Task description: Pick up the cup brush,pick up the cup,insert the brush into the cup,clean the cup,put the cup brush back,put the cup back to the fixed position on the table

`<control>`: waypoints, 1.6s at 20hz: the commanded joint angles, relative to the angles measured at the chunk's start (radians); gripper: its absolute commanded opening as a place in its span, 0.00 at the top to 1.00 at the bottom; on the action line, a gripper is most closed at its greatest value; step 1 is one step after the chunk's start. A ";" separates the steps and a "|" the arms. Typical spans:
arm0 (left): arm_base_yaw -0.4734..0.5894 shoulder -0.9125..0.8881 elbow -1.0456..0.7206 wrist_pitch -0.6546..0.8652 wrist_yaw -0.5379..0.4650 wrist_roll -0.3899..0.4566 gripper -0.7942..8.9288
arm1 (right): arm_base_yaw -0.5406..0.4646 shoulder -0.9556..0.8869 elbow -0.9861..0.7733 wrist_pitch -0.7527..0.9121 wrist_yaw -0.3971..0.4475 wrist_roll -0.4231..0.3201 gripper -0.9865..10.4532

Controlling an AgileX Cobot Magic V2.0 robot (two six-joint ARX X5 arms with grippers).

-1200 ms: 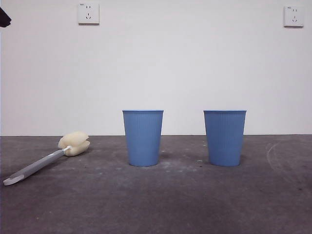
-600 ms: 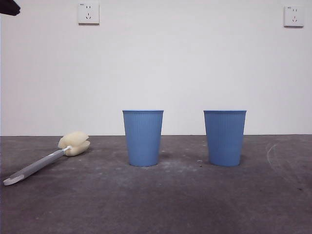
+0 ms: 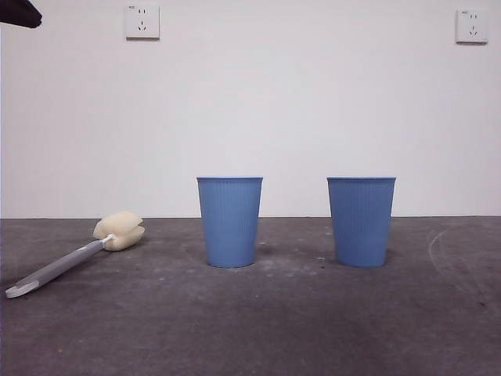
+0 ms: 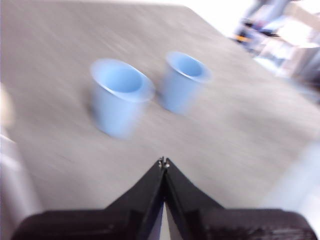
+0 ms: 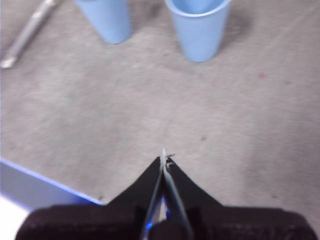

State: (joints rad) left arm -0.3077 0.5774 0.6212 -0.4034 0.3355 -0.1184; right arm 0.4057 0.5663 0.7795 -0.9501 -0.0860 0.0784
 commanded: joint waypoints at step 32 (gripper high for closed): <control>0.377 -0.573 -0.609 0.230 -0.275 0.220 0.92 | 0.001 0.001 0.003 -0.001 0.061 -0.004 0.91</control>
State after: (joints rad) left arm 0.0711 0.0063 0.0181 -0.1806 0.0544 0.1184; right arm 0.4057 0.5667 0.7795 -0.9512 -0.0257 0.0788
